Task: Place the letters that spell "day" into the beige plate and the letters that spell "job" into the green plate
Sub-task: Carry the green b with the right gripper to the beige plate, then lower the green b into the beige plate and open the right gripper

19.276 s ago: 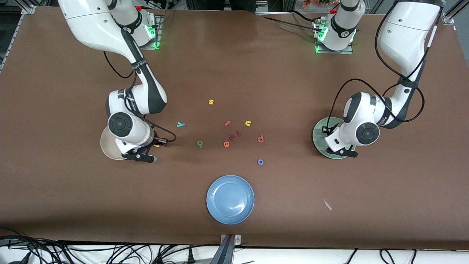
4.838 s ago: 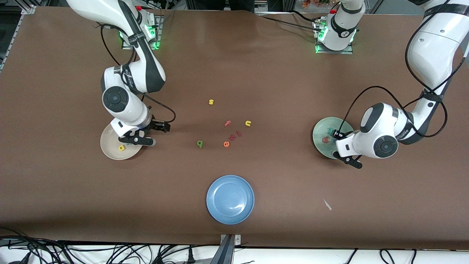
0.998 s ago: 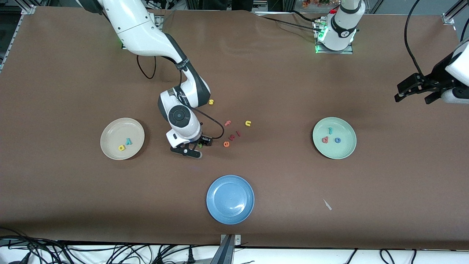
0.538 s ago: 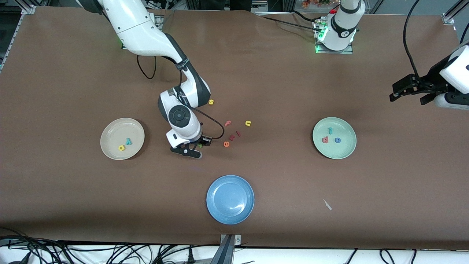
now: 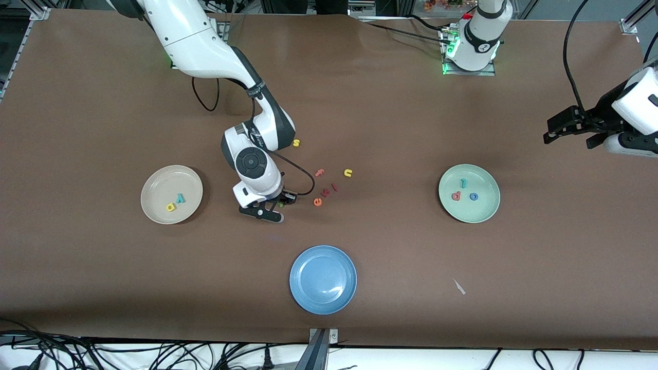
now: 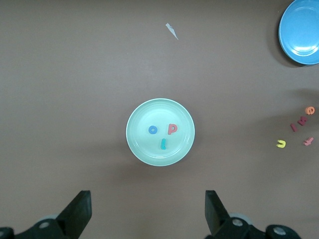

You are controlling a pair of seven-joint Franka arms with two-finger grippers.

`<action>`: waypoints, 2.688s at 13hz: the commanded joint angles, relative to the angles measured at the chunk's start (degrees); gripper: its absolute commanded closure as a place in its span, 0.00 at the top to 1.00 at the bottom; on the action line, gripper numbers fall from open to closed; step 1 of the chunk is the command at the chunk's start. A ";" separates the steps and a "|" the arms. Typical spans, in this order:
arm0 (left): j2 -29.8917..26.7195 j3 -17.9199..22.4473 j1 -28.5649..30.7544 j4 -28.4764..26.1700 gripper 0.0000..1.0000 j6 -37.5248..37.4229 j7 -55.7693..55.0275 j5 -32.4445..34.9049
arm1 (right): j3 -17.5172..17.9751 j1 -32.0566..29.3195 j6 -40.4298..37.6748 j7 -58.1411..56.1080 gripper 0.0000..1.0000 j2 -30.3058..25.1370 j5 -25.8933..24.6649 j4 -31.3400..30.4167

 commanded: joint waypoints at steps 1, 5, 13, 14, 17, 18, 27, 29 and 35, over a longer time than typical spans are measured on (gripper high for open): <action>-0.89 0.67 -0.96 0.43 1.00 -1.46 0.64 -0.43 | 0.30 0.02 -0.03 0.13 0.28 1.19 0.51 1.27; -1.34 0.76 -0.96 -0.19 1.00 -1.46 0.90 0.87 | 0.30 0.02 -0.55 0.75 0.21 1.10 0.51 2.15; -0.64 0.58 -0.61 0.69 1.00 -1.11 0.99 1.06 | -2.85 -1.83 -15.91 -4.33 0.20 -2.32 0.25 6.81; -0.63 0.58 -0.61 0.69 1.00 -1.11 1.00 1.06 | -4.26 -1.83 -18.02 -6.61 0.19 -3.46 0.25 6.55; -0.63 0.58 -0.61 0.69 1.00 -1.11 1.00 0.97 | -8.39 -1.83 -19.28 -13.38 0.19 -8.20 0.33 0.95; -0.63 0.58 -0.61 0.69 1.00 -1.11 1.00 1.06 | -9.53 -1.83 -19.10 -14.97 0.19 -9.61 0.33 -0.91; -0.63 0.49 -0.61 0.69 1.00 -1.20 1.00 1.06 | -21.04 -2.00 -6.10 -38.42 0.19 -18.59 1.30 -20.60; -0.63 0.49 -0.61 0.69 1.00 -1.20 1.00 1.06 | -22.37 -2.87 -2.95 -43.09 0.20 -18.50 2.70 -22.88; -0.63 0.49 -0.61 0.69 1.00 -1.20 1.08 1.06 | -19.14 -4.99 -7.81 -43.04 1.00 -18.06 5.52 -18.61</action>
